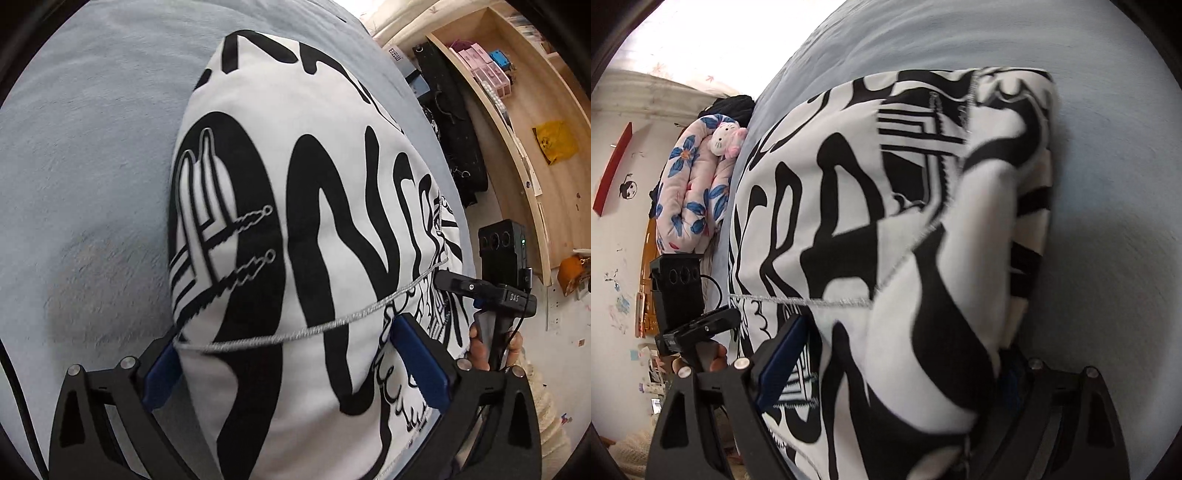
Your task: Fold large clothes
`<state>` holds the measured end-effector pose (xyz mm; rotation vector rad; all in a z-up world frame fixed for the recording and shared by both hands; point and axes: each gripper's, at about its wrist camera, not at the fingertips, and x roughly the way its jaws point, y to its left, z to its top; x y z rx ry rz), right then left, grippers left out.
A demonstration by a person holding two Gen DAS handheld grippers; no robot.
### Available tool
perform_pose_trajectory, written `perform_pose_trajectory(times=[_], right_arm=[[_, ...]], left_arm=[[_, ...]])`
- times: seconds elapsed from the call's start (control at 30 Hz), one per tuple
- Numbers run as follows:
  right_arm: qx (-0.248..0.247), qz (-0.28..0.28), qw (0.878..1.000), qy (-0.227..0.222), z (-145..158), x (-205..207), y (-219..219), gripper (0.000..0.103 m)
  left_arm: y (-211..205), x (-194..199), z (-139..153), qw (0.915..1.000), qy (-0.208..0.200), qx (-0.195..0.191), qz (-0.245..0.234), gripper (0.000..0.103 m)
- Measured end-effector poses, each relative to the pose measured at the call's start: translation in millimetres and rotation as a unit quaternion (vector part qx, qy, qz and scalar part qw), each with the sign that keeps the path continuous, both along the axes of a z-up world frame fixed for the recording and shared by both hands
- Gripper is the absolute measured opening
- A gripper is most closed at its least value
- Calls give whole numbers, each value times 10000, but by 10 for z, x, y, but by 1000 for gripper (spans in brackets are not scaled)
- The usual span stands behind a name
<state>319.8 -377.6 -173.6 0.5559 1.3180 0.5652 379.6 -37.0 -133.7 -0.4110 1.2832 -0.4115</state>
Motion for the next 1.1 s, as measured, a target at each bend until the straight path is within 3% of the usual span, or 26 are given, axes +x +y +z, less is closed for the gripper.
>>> perform_pose_trajectory(times=[0.2,0.3,0.5,0.57,0.63,0.83,1.1], right_arm=[[7,-104,9999,-123,-12,86,58,90],[-245,-88,9994,-248,33,63,133,89],[-607,-92,9973,-397,173,-20,169,72],[-712,-125,9965,-425,228,-48,181,64],[-812,-163,9954,-489,311,-83,215,52],[-1194,-252,9901,-699,591,-227,384,34],[-1290,-281,9890,-669,792,-666,721,29]], left_arm=[[-45,26,-60,10000,-14,1,12,103],[-29,9,-57,10000,-15,-1,9,103],[-72,34,-12,9998,-5,175,87,103],[-116,18,29,9995,-56,316,73,99],[-185,-7,111,9986,-163,500,23,88],[-307,-179,446,9952,-543,807,-130,59],[-272,-589,775,9908,-670,1136,-316,55]])
